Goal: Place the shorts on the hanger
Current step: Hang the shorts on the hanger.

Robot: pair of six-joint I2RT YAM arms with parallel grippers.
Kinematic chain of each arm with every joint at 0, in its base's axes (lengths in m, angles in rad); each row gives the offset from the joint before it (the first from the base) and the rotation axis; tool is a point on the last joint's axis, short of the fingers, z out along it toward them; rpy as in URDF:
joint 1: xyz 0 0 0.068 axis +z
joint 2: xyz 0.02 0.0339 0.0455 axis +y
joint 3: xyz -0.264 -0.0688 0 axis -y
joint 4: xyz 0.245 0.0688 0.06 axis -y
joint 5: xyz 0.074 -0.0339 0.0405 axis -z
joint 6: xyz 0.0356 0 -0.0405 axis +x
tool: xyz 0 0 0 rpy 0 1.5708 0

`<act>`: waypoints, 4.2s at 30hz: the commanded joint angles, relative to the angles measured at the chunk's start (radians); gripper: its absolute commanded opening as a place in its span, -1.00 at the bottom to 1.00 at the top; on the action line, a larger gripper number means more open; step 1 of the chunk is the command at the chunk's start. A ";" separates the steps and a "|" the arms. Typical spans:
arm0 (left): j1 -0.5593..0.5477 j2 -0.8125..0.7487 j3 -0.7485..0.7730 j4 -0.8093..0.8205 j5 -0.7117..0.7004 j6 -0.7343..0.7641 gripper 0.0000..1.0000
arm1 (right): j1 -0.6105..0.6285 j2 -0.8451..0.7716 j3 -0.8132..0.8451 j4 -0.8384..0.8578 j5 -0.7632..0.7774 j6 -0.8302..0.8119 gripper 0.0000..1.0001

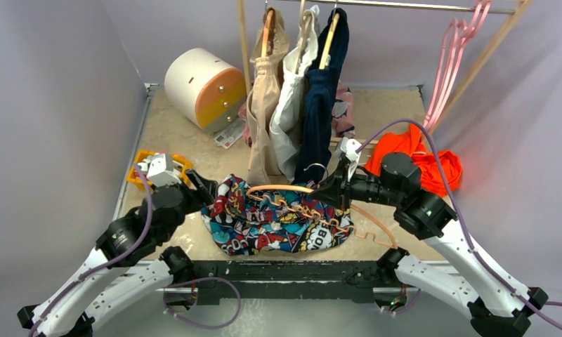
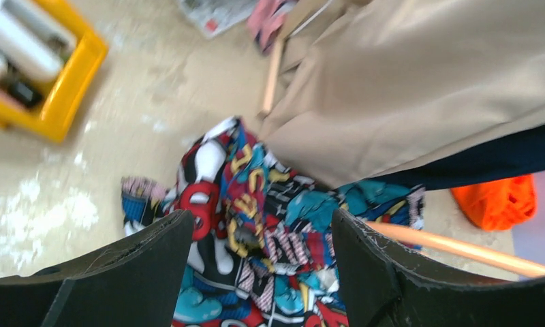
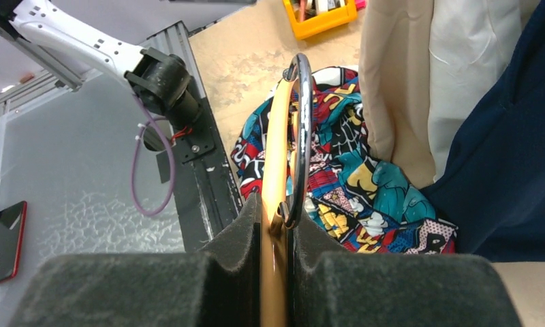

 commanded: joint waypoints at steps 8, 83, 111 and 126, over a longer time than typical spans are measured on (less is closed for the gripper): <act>0.004 0.162 -0.114 -0.065 0.040 -0.243 0.23 | 0.001 -0.034 -0.042 0.052 0.067 0.008 -1.00; -0.005 0.509 -0.236 0.166 0.060 -0.220 -0.54 | 0.002 -0.069 -0.045 0.010 -0.005 0.008 -1.00; -0.007 0.402 0.079 -0.042 -0.008 -0.132 -1.00 | 0.001 0.036 0.041 -0.100 -0.036 -0.051 -1.00; -0.006 0.343 0.144 -0.034 0.049 -0.083 -1.00 | 0.004 0.094 0.107 -0.159 0.217 -0.001 -1.00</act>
